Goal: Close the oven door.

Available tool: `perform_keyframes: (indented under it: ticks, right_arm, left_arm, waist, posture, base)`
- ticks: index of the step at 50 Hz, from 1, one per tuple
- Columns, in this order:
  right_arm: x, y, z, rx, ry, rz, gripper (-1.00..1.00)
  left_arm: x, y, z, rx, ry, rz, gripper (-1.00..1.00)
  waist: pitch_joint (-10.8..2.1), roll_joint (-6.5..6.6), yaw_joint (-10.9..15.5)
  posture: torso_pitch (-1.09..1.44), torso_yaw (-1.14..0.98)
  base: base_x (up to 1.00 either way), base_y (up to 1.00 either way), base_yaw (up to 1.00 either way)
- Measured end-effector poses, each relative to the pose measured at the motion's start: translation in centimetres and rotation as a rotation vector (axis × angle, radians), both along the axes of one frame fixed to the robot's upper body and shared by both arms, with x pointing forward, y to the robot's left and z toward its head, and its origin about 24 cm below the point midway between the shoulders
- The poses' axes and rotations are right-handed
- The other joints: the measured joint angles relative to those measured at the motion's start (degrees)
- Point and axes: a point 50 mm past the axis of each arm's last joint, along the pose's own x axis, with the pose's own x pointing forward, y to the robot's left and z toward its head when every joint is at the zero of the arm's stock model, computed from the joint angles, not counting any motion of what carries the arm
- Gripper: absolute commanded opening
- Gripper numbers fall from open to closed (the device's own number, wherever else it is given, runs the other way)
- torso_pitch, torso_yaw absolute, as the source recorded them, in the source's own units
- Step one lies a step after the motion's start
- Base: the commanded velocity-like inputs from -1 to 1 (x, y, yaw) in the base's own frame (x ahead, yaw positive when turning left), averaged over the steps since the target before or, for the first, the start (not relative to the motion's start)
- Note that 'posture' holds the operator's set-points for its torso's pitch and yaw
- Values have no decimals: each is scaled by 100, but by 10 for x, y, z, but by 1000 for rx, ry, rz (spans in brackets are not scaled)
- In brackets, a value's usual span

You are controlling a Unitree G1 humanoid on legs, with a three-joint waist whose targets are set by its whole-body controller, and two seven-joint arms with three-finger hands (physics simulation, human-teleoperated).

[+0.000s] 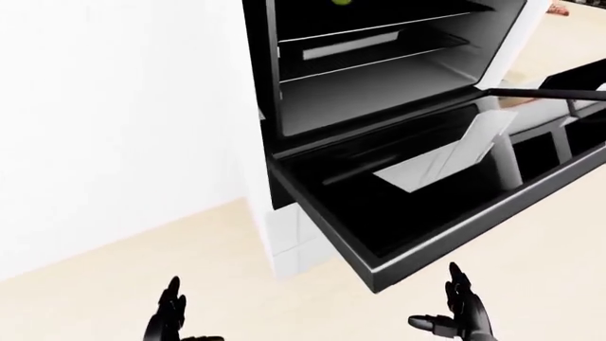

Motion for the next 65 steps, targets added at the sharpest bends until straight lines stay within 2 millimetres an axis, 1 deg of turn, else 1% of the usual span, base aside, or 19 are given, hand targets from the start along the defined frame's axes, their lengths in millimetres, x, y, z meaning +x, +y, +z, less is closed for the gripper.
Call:
perform_keyframes:
  ticks: [4, 9, 21, 25, 34, 38, 43, 50, 55, 58, 62, 65]
  right_arm:
    - [-4, -1, -2, 5, 16, -8, 100]
    - [-6, -1, -4, 8, 26, -13, 100]
    - [-4, 0, -3, 9, 18, -13, 100]
    - [-4, -1, -2, 9, 13, -14, 100]
    - [-2, -2, 0, 13, -3, -25, 100]
    - [0, -2, 0, 13, -10, -22, 100]
    - [3, -3, 3, 3, -23, -22, 100]
    - [16, -12, 13, -23, -65, -79, 100]
    - [30, -17, 25, 56, -164, -94, 100]
    - [44, -18, 34, 114, -218, -102, 100]
    - [60, -17, 44, 186, -249, -83, 100]
    - [66, -15, 47, 194, -243, -54, 100]
  left_arm:
    - [-2, -1, -2, 0, 10, -6, 100]
    - [-3, -1, -2, 2, 19, -3, 100]
    - [-2, 0, -1, -4, 8, -1, 100]
    - [-2, 0, -1, -5, 4, -7, 100]
    - [-2, 0, -2, -8, 14, -2, 100]
    - [-1, 0, -1, -9, 5, 1, 100]
    - [0, 0, 0, -10, -2, -1, 100]
    - [1, -1, 0, -11, -2, -4, 100]
    - [0, -1, -1, -12, -1, 0, 100]
    - [-1, -3, -1, -14, -1, -7, 100]
    - [-1, -4, -1, -14, -1, -14, 100]
    - [-1, -2, -1, -13, -2, -11, 100]
  waist:
    - [57, 32, -9]
    - [107, 40, -24]
    - [130, 7, 22]
    - [214, -4, 34]
    - [482, -23, 23]
    - [546, -32, 9]
    - [547, -31, -10]
    - [520, -36, -22]
    - [507, -55, -38]
    - [499, -66, -45]
    - [475, -87, -26]
    - [460, -93, -5]
  posture:
    - [0, 0]
    - [0, 0]
    - [2, 0]
    - [6, 0]
    - [15, 0]
    - [15, 0]
    - [15, 0]
    - [15, 0]
    - [15, 0]
    - [15, 0]
    - [15, 0]
    - [15, 0]
  base:
    - [0, 0, 0]
    - [0, 0, 0]
    - [0, 0, 0]
    - [0, 0, 0]
    - [0, 0, 0]
    - [0, 0, 0]
    - [0, 0, 0]
    - [0, 0, 0]
    - [0, 0, 0]
    - [0, 0, 0]
    - [0, 0, 0]
    - [0, 0, 0]
